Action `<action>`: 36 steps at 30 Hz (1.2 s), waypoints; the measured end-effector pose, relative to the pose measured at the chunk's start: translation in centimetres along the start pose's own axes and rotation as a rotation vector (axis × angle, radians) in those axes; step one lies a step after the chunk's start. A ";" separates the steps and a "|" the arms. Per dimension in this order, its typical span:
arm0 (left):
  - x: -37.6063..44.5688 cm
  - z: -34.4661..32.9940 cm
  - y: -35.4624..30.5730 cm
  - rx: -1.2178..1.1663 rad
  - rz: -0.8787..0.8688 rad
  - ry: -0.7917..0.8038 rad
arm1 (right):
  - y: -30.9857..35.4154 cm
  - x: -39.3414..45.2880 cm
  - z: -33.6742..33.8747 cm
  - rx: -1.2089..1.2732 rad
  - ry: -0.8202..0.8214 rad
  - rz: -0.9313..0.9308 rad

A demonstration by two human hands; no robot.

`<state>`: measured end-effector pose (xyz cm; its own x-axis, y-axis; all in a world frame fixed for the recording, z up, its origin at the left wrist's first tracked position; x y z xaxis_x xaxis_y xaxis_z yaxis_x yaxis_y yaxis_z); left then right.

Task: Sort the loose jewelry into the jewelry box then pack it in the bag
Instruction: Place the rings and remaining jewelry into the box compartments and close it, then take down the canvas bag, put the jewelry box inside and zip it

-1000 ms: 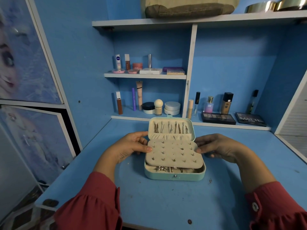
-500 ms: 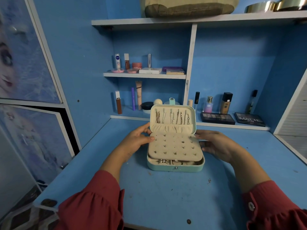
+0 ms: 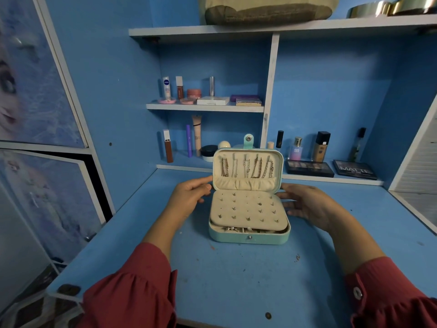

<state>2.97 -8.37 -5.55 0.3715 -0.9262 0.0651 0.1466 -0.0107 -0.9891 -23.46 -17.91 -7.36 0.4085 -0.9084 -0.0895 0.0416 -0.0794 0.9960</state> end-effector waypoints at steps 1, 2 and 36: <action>0.0 0.0 -0.1 -0.001 -0.003 -0.007 | 0.0 -0.1 0.0 0.001 -0.001 -0.001; 0.0 0.0 0.0 -0.002 -0.004 -0.014 | 0.1 -0.1 -0.1 0.003 -0.004 -0.001; -0.5 1.1 0.2 -0.200 0.149 -0.077 | 0.3 -1.1 0.4 0.279 0.017 -0.113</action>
<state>3.84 -7.46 -5.67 0.4453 -0.8917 -0.0814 -0.0962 0.0427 -0.9944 -24.26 -17.06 -6.95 0.4307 -0.8805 -0.1978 -0.1638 -0.2918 0.9423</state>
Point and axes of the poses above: each hand's wrist, its own x-axis towards the middle knuckle, its own z-axis out of the back of the hand, y = z × x, the point moved 8 cm from there along x, towards the middle knuckle, and after that the axes turned 8 degrees about z, right-handed, at the moved point
